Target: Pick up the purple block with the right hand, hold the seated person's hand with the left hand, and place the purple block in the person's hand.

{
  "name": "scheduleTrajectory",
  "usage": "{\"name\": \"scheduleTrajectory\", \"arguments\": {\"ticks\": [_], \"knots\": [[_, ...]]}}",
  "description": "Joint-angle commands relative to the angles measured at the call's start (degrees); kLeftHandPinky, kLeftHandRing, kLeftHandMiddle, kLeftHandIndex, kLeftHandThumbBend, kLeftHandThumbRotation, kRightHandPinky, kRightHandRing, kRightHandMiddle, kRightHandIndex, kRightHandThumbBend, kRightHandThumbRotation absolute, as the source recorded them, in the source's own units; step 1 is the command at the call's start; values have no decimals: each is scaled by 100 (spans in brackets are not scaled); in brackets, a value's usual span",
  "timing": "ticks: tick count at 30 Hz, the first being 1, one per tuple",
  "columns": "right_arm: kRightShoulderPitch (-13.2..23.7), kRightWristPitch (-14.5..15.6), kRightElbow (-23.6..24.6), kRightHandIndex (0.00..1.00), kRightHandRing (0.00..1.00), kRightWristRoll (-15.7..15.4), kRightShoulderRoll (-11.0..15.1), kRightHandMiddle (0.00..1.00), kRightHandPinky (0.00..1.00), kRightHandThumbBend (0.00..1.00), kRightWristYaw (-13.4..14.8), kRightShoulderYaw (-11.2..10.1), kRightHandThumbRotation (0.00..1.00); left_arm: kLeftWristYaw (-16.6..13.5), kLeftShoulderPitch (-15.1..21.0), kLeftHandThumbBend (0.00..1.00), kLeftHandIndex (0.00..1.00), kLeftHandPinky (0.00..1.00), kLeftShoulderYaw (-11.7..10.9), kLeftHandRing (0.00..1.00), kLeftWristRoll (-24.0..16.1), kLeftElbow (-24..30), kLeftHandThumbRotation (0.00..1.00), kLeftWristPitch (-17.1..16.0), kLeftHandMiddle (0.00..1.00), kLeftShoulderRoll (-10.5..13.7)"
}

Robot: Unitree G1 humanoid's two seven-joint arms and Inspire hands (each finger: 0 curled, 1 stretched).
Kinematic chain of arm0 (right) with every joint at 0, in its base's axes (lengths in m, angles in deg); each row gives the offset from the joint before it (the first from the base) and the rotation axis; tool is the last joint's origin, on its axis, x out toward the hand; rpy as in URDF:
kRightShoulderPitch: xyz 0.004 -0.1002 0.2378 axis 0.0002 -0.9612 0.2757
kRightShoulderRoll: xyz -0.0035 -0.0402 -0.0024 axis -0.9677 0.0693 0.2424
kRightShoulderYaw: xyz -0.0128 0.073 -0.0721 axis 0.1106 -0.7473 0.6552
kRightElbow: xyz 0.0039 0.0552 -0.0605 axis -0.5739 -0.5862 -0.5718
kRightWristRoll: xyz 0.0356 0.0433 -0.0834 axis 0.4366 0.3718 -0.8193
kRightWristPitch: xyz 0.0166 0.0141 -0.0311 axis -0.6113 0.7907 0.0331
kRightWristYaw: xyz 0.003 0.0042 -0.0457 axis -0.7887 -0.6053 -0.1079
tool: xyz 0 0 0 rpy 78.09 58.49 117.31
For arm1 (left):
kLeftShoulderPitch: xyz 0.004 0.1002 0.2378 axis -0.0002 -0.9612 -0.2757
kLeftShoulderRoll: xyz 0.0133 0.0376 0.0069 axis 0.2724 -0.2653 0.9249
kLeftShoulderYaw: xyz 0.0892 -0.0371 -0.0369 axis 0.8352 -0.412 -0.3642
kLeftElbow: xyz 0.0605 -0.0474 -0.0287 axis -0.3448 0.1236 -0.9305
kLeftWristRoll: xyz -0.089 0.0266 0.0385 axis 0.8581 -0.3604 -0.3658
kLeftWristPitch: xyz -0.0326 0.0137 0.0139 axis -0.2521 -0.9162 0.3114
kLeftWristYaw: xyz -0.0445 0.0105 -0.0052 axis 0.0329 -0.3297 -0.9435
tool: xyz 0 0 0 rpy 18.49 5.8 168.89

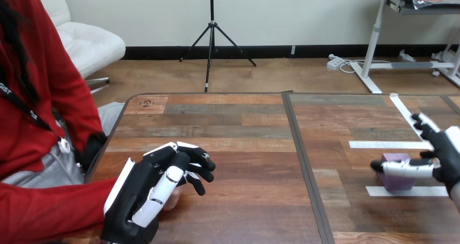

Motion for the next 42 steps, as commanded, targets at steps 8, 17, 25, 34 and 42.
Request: {"name": "scheduleTrajectory", "arguments": {"ticks": [8,17,25,34,42], "knots": [[936,-296,-930,95,96,-383,305,95,83,100,174,505,17,-9,417,45,53,36,-61,51,28,-43,70,-169,55,-33],[1184,-168,-1439,94,94,-591,246,94,81,100,248,775,21,-2,448,42,52,34,-61,50,36,-61,71,-203,55,-37],[1342,-28,-1782,93,91,-660,107,92,76,100,411,943,24,11,478,42,51,33,-64,49,45,-106,71,-242,54,-40],[1448,20,-2065,90,89,-694,-49,90,72,100,632,1125,26,-3,501,45,50,32,-68,49,16,-160,71,-297,53,-38],[1519,72,-2251,88,86,-699,-167,88,71,100,803,1247,26,-1,530,45,49,31,-69,49,30,-220,72,-372,53,-43]]}}
